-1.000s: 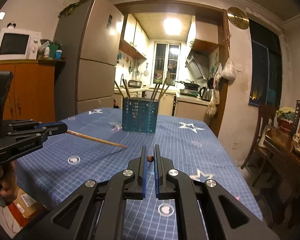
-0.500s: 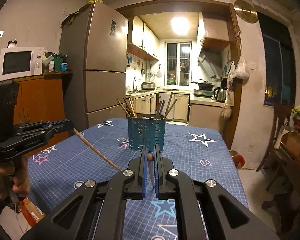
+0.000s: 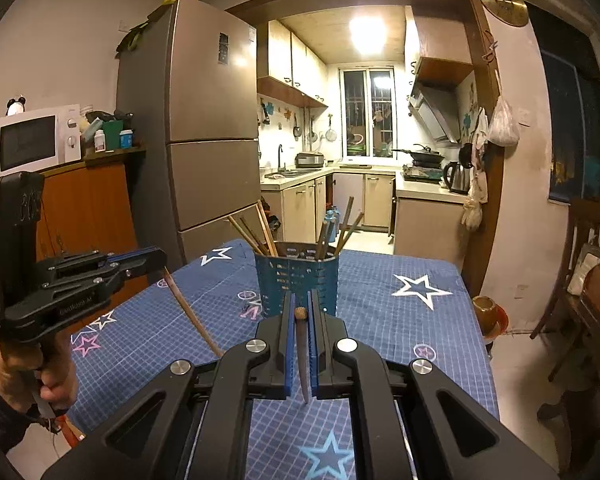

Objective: Organize utensils
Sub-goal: 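Lift the chopstick with the right tool and carry it toward the holder, then lower the held chopstick into the teal holder with the right tool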

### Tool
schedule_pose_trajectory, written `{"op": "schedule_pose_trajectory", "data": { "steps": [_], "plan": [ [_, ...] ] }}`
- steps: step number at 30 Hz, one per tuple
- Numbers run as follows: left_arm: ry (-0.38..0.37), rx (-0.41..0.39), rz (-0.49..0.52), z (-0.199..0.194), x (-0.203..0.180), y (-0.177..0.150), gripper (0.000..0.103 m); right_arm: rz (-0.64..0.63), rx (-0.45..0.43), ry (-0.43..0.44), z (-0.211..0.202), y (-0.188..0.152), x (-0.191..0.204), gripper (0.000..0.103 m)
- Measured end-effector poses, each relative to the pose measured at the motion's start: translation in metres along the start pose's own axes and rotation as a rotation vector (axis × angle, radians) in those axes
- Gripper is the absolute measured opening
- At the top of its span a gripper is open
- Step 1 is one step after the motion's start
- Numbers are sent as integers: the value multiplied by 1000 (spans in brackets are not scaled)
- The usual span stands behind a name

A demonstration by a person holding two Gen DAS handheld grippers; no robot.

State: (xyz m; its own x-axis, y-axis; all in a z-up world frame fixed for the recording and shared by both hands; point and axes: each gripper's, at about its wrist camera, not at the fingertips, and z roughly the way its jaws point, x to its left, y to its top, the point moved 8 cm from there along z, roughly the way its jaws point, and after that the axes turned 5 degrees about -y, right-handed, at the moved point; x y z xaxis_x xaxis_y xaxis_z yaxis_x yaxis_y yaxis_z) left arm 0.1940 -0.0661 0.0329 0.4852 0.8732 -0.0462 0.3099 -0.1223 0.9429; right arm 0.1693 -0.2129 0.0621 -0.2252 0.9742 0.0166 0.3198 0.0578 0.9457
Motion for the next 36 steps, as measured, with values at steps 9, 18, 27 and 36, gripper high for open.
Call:
{"op": "schedule_pose_trajectory", "data": {
  "steps": [9,18,27,36],
  "plan": [
    [14,-18,1,4,17,35,5,4,10,27,23,41,1,7],
    [56,-106,22,7,36,119,5,-8,-22,86,33,126,11,7],
    [100,-193,-2,23,56,200,5,-56,-59,72,63,216,20,7],
    [118,-158,-24,76,67,209,5,-34,13,18,135,236,1,7]
  ]
}}
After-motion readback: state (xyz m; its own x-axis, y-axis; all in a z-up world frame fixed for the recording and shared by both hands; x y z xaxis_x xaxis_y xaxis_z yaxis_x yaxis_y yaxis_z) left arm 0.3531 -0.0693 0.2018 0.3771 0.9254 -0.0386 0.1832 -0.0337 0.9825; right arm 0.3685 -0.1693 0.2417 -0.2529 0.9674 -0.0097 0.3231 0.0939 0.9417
